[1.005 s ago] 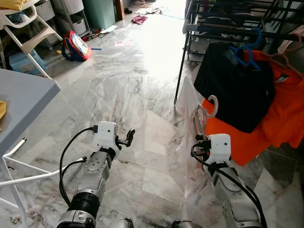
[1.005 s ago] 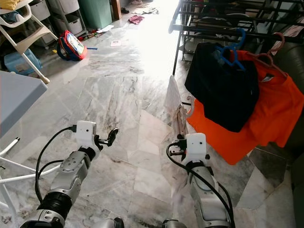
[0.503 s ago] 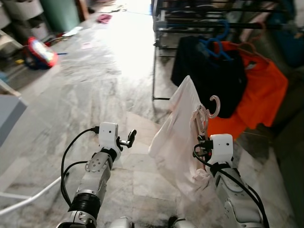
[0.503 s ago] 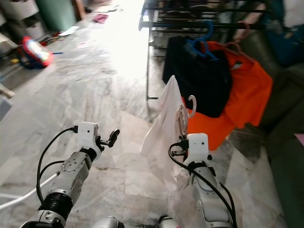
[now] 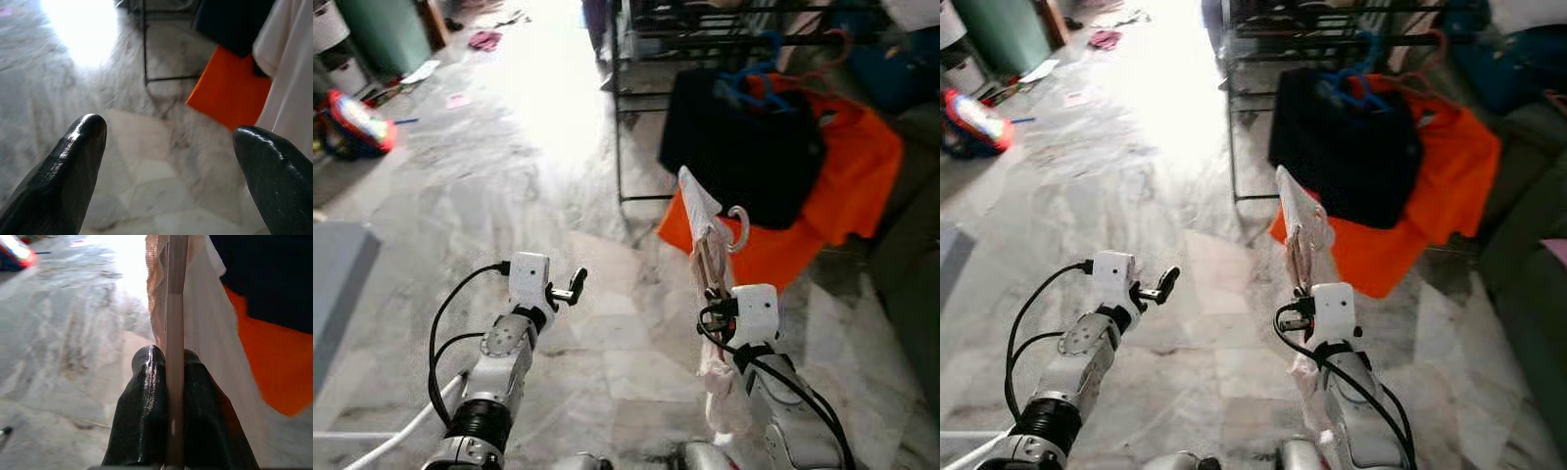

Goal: Hang hanger

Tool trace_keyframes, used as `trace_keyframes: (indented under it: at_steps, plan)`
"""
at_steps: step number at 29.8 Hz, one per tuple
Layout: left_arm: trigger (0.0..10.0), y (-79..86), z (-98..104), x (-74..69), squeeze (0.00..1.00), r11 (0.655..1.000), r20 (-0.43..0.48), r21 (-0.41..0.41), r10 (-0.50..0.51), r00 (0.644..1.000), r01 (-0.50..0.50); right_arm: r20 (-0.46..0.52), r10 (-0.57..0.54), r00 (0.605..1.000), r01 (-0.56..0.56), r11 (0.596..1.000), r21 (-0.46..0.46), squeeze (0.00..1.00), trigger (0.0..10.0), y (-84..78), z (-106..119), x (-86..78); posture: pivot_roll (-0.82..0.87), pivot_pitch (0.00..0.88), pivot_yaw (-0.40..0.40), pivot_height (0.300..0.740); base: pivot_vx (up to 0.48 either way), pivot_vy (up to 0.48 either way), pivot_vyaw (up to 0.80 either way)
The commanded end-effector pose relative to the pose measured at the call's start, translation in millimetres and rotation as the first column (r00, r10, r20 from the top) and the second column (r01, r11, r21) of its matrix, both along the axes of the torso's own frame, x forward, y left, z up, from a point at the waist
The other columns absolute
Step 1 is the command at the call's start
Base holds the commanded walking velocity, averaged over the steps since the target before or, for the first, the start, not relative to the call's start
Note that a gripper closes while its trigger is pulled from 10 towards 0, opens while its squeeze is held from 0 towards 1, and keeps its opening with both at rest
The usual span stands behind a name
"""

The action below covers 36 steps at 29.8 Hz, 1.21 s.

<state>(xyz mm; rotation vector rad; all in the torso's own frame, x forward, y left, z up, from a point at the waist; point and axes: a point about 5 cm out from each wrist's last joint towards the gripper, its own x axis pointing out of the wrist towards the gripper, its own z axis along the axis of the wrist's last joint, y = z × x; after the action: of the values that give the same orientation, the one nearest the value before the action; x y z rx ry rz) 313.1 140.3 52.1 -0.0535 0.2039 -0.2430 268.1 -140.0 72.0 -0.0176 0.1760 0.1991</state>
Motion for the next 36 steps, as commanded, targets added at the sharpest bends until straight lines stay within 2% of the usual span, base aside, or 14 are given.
trace_keyframes:
  at_steps: [1, 20, 28, 36]
  plan:
    - [10.0, -4.6, -3, -4.3, 0.00, 1.000, -0.006, 0.005, -0.019, 1.000, 0.019, 0.008, 0.040, 0.999, -0.040, 0.999, -0.004, 0.00, 10.0, 4.1, 3, -3.9, -0.08, 0.183, 0.054, 0.740, 0.000, 0.000, 0.00]
    - [10.0, -9.5, -3, -9.1, 0.00, 0.998, 0.001, -0.012, -0.056, 0.998, 0.056, -0.004, 0.099, 0.995, -0.099, 0.995, -0.026, 0.00, 10.0, 11.6, 1, -9.3, -0.08, 0.196, 0.057, 0.740, 0.000, 0.000, 0.00]
    - [10.0, -9.3, -1, -9.3, 0.00, 0.997, 0.015, 0.007, -0.072, 0.997, 0.072, -0.002, 0.104, 0.995, -0.104, 0.994, -0.033, 0.00, 10.0, 13.1, 1, -9.1, -0.08, 0.192, 0.060, 0.740, 0.000, 0.344, 0.00]
    - [10.0, -10.3, -2, -11.1, 0.00, 0.996, 0.020, 0.024, -0.082, 0.996, 0.082, -0.001, 0.112, 0.994, -0.112, 0.993, -0.035, 0.00, 10.0, 14.9, 1, -8.3, -0.08, 0.192, 0.061, 0.740, 0.000, 0.000, 0.00]
